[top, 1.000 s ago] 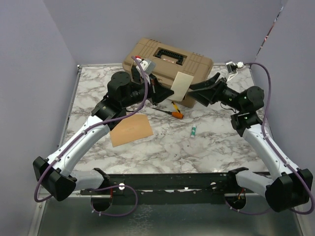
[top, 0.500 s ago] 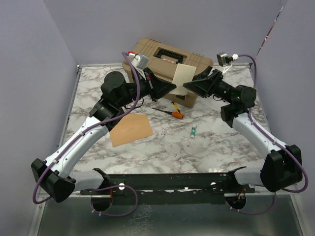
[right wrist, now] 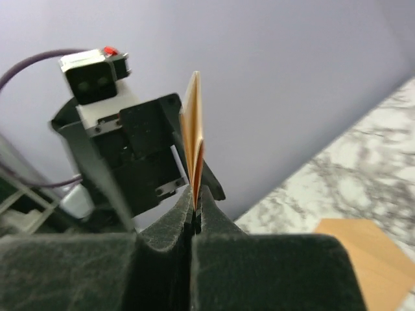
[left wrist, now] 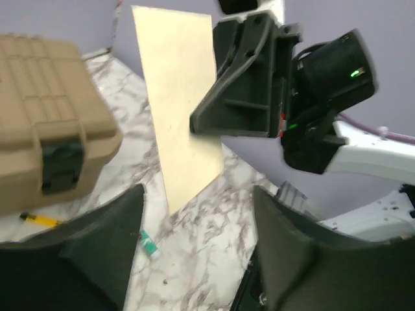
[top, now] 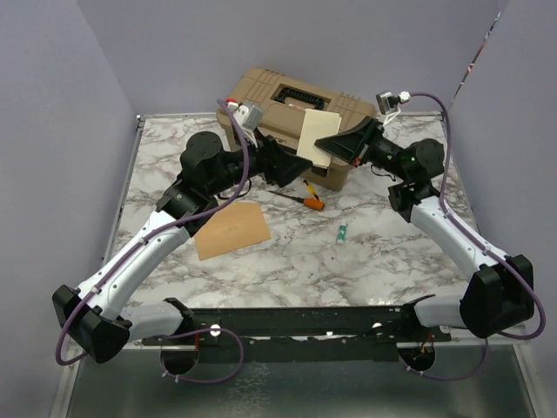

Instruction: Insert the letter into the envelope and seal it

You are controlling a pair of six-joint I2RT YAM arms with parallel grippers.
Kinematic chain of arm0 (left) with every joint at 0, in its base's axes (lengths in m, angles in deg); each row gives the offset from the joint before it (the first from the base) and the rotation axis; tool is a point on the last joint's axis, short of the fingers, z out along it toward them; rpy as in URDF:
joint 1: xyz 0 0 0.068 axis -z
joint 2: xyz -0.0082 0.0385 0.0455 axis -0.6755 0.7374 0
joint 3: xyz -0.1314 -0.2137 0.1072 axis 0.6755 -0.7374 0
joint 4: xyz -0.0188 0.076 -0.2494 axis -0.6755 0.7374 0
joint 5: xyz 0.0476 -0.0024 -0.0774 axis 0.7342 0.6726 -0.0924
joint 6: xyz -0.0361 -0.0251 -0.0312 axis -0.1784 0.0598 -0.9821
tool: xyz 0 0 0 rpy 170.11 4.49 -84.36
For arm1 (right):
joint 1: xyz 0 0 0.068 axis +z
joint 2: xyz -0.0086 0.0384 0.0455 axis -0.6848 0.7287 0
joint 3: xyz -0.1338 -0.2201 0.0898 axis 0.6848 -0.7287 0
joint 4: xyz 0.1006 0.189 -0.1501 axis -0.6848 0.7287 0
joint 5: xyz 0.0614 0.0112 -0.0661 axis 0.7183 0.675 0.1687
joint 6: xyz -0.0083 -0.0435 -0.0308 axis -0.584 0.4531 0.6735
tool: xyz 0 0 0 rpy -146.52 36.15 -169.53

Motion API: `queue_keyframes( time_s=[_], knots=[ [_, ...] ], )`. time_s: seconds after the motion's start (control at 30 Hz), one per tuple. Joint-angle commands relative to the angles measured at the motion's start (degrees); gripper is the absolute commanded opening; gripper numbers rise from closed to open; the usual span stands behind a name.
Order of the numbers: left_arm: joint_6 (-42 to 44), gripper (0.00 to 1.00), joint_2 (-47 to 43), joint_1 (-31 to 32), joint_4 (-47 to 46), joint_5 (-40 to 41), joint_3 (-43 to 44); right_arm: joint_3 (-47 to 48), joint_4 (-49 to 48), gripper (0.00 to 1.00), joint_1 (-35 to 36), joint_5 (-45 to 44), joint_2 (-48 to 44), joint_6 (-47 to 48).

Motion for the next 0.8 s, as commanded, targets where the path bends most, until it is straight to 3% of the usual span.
queue_keyframes(
  time_s=[0.0, 0.17, 0.27, 0.4, 0.53, 0.77],
  knots=[
    [5.29, 0.80, -4.16, -0.01, 13.03, 13.25, -6.04, 4.85, 28.17, 0.01, 0.35, -7.28, -1.68, 19.81],
    [-1.63, 0.98, -6.68, -0.46, 24.80, 35.98, -13.68, 7.85, 45.73, 0.01, 0.38, -14.72, -1.02, 33.23],
    [-8.43, 0.99, -6.45, -2.27, 31.00, 44.78, -17.44, 8.65, 49.27, 0.01, 0.44, -17.13, -0.96, 36.71],
    [-14.57, 0.99, -4.57, -9.88, 33.57, 42.90, -23.25, 8.40, 49.69, 0.01, 0.42, -17.25, -0.88, 38.15],
    [-14.09, 0.99, -0.60, -17.10, 29.61, 42.02, -26.59, 7.57, 49.41, 0.01, 0.40, -16.28, -0.99, 38.11],
    [-8.34, 0.99, 15.87, -22.71, 20.47, 40.63, -19.50, 6.63, 51.15, 0.01, 0.41, -15.23, -2.53, 39.02]
  ],
)
